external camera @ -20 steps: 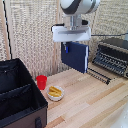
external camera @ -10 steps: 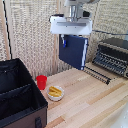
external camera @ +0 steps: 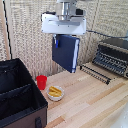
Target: Please shift your gripper toward the book. Carefully hold the book with your gripper. Gently transport the book using your gripper to the caddy's front section. Safely let the book go into the caddy's front area.
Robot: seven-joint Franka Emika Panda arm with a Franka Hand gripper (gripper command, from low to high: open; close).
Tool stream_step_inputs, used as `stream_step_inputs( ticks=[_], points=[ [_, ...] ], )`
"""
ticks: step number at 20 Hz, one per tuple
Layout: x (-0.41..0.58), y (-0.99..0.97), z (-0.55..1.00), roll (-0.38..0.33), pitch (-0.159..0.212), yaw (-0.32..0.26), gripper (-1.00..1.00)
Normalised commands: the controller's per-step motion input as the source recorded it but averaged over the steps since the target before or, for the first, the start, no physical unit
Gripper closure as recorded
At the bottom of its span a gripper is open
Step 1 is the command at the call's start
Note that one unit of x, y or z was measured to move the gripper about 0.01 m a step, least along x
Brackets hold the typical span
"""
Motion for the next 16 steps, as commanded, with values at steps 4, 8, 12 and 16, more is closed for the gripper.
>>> stream_step_inputs(
  ticks=[4,8,12,16],
  points=[
    [-0.02,0.4,0.52,0.0,-0.048,-0.253,1.0],
    [-0.02,0.41,0.48,0.0,-0.038,-0.249,1.0],
    [-0.011,0.5,0.35,0.0,-0.005,-0.214,1.0],
    [0.0,0.61,0.2,-0.002,0.0,-0.198,1.0]
  ],
)
